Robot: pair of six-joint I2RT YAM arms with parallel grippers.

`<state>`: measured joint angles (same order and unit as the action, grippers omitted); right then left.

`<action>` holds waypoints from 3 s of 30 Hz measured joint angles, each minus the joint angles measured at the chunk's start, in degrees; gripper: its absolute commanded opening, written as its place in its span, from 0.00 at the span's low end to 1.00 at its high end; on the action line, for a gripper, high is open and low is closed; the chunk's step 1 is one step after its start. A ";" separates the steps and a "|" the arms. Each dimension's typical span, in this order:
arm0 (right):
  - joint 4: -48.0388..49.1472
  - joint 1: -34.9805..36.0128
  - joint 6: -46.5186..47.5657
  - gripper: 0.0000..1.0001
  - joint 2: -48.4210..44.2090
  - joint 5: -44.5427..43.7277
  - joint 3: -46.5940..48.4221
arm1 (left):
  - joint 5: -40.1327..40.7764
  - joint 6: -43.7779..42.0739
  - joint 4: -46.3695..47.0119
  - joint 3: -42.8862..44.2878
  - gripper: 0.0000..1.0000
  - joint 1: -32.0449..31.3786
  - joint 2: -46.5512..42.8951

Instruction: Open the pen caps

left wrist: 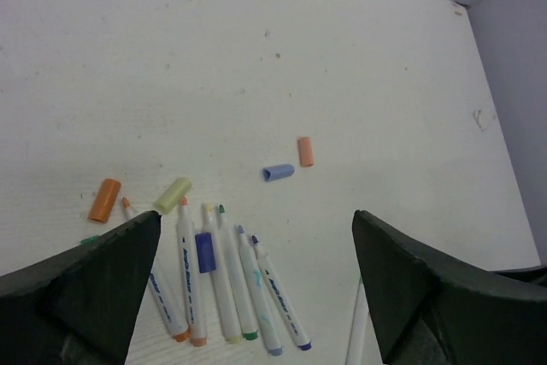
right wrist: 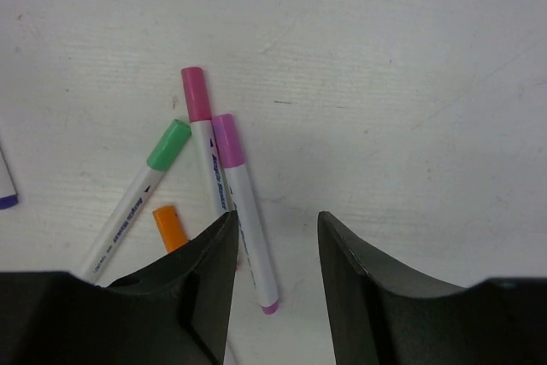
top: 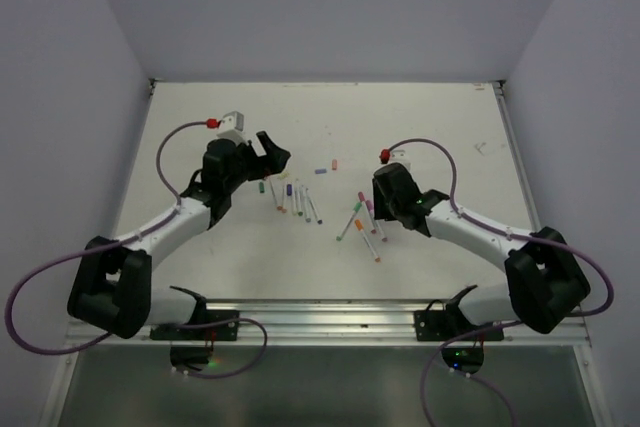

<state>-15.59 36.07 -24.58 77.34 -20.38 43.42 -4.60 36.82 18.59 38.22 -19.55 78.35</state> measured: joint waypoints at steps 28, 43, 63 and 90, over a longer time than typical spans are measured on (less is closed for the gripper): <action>-4.98 -0.85 -1.55 0.31 6.27 9.53 -1.55 | 1.86 -5.95 -17.57 3.41 1.00 0.02 -18.16; -5.20 -0.90 -1.03 0.00 7.61 8.15 -0.46 | -3.02 -4.28 -16.76 3.41 1.00 0.02 -17.25; 5.86 13.40 4.57 0.00 -6.27 6.43 1.88 | -8.96 9.60 -11.19 13.64 0.89 -8.44 -2.21; 10.56 16.63 5.29 0.00 -2.23 6.25 6.19 | -2.67 12.74 -8.87 15.06 0.30 -16.22 6.10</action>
<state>-5.04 52.71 -19.29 75.11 -14.13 49.60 -7.27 49.56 9.72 53.28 -35.77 84.44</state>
